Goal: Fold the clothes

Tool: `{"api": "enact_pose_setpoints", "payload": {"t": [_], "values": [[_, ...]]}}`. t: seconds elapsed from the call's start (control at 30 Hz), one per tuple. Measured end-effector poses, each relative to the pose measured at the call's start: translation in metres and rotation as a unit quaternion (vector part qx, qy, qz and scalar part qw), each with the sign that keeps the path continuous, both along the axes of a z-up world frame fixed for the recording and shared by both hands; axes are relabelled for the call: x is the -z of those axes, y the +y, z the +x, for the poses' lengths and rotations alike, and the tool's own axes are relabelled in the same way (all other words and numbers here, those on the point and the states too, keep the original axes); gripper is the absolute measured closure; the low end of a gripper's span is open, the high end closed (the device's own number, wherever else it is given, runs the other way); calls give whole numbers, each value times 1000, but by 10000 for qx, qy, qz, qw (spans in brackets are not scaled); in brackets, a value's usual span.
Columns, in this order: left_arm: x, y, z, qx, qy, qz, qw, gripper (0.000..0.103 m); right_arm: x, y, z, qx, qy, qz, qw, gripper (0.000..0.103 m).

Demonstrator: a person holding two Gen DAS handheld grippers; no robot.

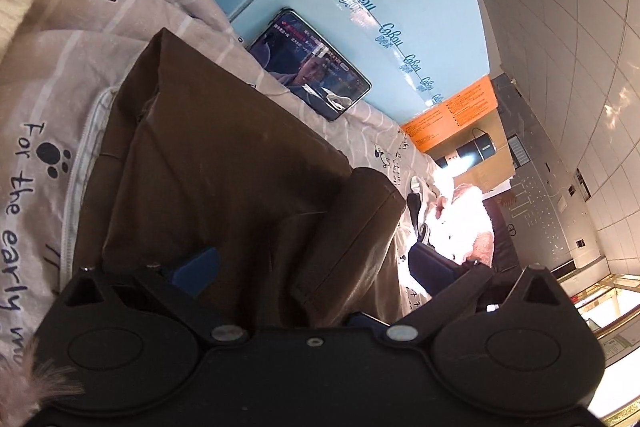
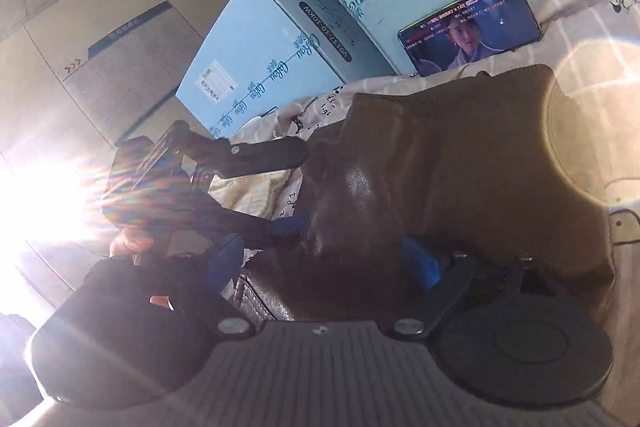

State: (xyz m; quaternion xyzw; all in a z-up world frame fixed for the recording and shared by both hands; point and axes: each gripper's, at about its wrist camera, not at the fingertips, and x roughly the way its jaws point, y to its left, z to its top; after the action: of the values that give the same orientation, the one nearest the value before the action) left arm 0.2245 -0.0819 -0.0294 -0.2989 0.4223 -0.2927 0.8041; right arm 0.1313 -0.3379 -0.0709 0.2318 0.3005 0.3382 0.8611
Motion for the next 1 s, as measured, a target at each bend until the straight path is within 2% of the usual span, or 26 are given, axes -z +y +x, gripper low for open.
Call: {"api": "enact_pose_setpoints", "payload": {"t": [0.1, 0.2, 0.33, 0.47, 0.63, 0.67, 0.73, 0.77, 0.87, 0.93, 0.97, 1.0], "values": [[-11, -13, -9, 214, -277, 544, 9979, 0, -2, -3, -4, 41, -90, 33, 9999, 18], [-28, -21, -25, 392, -794, 1093, 9901, 0, -3, -8, -5, 174, -140, 133, 9997, 18], [-33, -27, -24, 568, -1436, 1308, 9793, 0, -4, -11, -3, 239, -66, 143, 9996, 18], [-7, -42, 5, 734, -865, 1519, 9819, 0, -6, -10, -5, 197, -100, 62, 9997, 17], [-7, -48, 3, 849, -920, 1419, 9819, 3, -7, -10, -5, 217, -95, 67, 9997, 17], [-8, -51, 0, 896, -976, 1432, 9808, 6, -7, -10, -6, 217, -98, 74, 9997, 17], [-11, -56, -5, 991, -1087, 1457, 9783, 18, -8, -11, -6, 222, -106, 85, 9997, 17], [-11, -59, -7, 1050, -1138, 1438, 9774, 20, -8, -11, -6, 230, -109, 85, 9996, 17], [-7, -64, -6, 1220, -1139, 1170, 9790, 31, -8, -11, -6, 266, -118, 89, 9995, 17], [-1, -65, -2, 1074, -1149, 1249, 9796, 58, -8, -12, -6, 295, -119, 116, 9994, 17], [-1, -64, -1, 1050, -1211, 1249, 9791, 62, -8, -13, -6, 301, -120, 124, 9994, 17], [-2, -63, -2, 1053, -1282, 1206, 9787, 71, -8, -13, -6, 306, -120, 130, 9994, 17]]}}
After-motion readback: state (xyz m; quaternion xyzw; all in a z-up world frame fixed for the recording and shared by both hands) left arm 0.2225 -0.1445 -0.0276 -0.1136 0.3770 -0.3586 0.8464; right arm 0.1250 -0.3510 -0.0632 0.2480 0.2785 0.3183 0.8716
